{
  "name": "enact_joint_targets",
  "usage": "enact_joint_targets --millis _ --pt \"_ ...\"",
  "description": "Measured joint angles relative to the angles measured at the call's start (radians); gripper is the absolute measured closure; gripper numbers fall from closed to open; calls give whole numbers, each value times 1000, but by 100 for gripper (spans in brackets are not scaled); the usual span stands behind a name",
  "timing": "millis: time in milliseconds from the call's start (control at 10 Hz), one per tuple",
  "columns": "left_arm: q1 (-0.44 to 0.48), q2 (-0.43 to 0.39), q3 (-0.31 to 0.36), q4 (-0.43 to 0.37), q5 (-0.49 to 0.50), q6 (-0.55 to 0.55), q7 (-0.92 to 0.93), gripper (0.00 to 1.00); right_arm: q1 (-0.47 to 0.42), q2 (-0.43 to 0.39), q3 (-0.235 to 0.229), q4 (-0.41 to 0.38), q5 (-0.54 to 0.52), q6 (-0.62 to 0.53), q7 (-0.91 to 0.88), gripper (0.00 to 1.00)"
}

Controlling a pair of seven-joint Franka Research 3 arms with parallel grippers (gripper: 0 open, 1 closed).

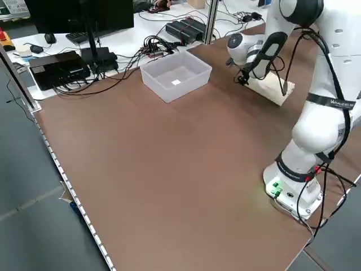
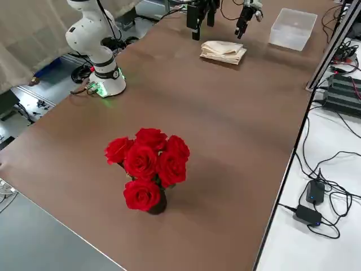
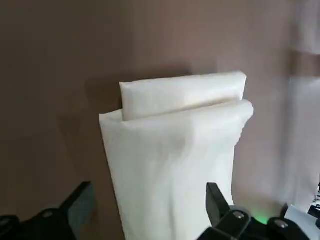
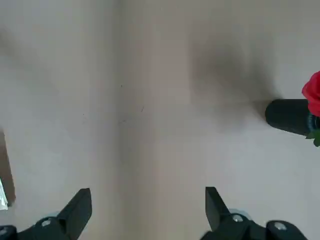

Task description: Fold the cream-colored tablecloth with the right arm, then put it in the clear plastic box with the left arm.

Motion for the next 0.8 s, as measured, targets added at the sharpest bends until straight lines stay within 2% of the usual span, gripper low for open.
enact_joint_targets --millis 400,800 --pt "-22 90 -4 25 0 57 9 0 0 -1 0 -1 0 2 0 0" --pt "-69 182 -14 119 -3 141 -19 0 2 -1 1 -2 0 2 0 0"
